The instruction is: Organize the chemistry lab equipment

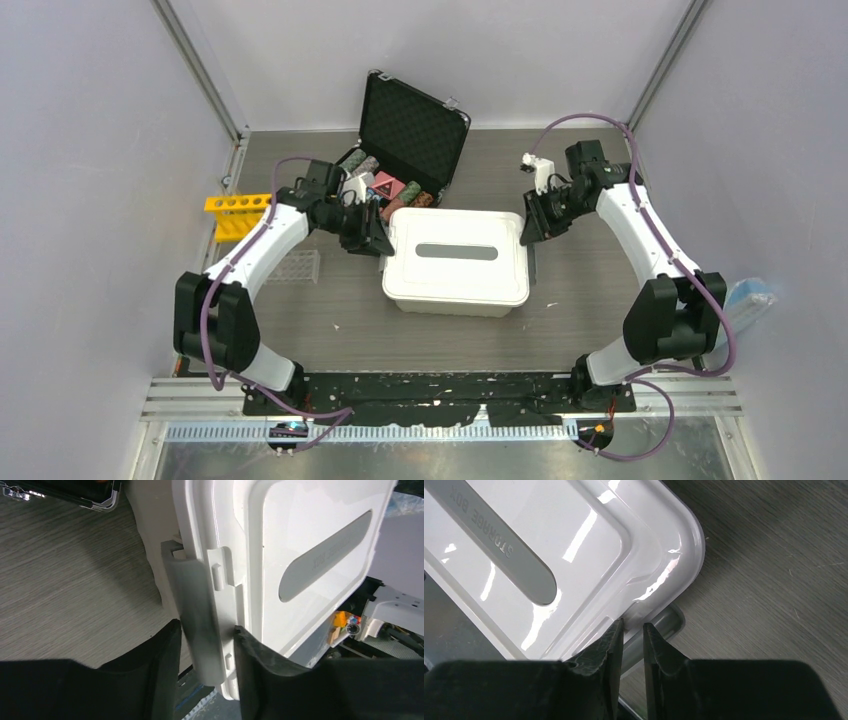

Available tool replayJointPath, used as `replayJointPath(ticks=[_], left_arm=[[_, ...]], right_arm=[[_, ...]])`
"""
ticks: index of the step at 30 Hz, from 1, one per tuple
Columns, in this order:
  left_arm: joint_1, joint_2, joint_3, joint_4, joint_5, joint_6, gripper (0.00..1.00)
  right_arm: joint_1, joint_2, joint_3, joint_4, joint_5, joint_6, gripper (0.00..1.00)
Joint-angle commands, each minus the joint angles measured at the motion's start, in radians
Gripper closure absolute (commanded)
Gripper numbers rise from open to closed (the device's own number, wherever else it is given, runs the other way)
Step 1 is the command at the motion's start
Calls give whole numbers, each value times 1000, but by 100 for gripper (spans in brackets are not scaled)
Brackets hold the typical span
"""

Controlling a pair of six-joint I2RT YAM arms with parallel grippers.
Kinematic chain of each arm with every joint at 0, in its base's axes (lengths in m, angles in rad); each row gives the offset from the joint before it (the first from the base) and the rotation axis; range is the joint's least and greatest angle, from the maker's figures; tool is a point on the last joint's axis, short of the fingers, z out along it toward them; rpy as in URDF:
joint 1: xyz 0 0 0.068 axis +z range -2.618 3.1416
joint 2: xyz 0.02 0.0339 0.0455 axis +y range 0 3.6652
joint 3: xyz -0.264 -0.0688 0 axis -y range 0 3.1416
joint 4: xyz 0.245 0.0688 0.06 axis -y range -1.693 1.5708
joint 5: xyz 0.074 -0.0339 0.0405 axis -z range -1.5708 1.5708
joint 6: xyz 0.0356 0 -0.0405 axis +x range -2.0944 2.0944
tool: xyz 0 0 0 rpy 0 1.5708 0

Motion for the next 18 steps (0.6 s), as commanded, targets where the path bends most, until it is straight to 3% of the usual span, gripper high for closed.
replayJointPath(ticks=[1, 5, 18], left_arm=[[-55, 3, 16, -36, -91, 35, 50], [-54, -30, 8, -25, -133, 29, 34], [-52, -83, -10, 124, -28, -58, 41]], right_arm=[[65, -36, -21, 69, 12, -25, 74], [103, -55, -37, 77, 39, -21, 74], [135, -43, -41, 81, 92, -63, 75]])
